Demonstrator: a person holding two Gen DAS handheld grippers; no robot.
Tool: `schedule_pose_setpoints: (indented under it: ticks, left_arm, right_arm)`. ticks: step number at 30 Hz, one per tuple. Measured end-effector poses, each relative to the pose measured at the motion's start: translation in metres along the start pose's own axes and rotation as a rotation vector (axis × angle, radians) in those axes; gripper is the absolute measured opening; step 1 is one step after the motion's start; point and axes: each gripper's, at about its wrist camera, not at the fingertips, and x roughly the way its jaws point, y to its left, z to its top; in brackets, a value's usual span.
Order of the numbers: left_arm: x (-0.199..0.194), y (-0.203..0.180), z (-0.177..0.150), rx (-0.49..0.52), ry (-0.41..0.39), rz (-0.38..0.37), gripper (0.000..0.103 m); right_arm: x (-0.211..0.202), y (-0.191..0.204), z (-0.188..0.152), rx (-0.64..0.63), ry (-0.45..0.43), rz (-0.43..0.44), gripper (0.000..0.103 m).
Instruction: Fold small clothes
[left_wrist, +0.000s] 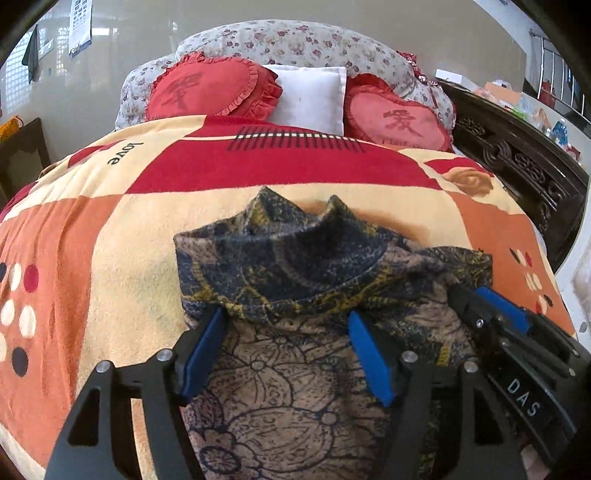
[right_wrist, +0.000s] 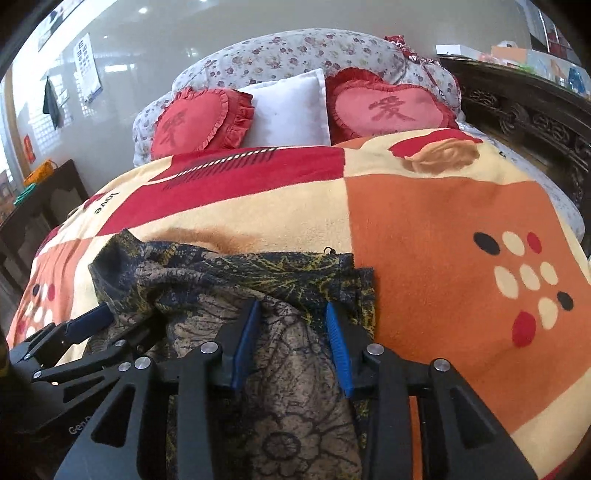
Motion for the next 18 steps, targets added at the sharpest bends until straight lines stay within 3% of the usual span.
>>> schedule_pose_setpoints:
  ticks: [18]
  left_arm:
    - [0.0004, -0.0001, -0.0004, 0.0, -0.002, 0.001, 0.073]
  right_arm:
    - [0.0002, 0.0038, -0.0003, -0.018, -0.004, -0.022, 0.055]
